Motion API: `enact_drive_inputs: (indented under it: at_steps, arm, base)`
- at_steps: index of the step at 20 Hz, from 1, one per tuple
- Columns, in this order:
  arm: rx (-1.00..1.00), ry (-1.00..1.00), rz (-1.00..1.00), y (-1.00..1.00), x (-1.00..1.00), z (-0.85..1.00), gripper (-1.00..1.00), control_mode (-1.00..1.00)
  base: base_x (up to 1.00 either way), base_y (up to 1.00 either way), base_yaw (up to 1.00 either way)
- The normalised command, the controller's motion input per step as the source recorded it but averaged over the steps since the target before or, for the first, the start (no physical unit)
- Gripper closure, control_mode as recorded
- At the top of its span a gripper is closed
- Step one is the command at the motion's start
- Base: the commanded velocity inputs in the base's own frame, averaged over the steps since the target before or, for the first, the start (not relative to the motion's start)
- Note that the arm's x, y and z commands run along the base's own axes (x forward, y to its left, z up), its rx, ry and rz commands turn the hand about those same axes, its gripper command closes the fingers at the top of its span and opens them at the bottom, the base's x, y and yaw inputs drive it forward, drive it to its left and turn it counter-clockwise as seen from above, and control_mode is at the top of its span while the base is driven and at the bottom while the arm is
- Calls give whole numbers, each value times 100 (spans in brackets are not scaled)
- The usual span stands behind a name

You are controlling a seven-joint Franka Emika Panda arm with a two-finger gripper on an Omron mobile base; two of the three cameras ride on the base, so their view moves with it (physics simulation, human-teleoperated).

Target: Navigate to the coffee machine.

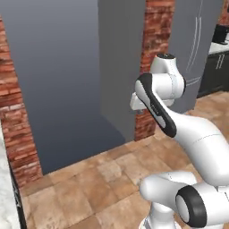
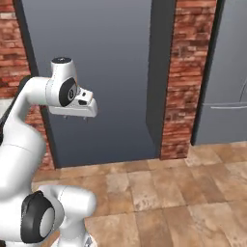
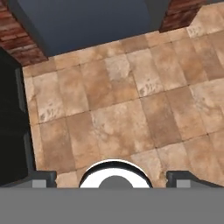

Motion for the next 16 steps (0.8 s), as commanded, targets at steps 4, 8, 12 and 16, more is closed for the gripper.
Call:
enact_drive_inputs:
  at_steps: [4,8,12,16]
  arm:
    - [0,0,0,0,0,0,-100,100]
    - [0,0,0,0,0,0,-100,100]
    - [0,0,0,0,0,0,-100,100]
    - [0,0,0,0,0,0,-100,100]
  base:
    - [-7,-33,-79]
    - [0,-45,-78]
    - [0,-45,-75]
    - [9,-45,-69]
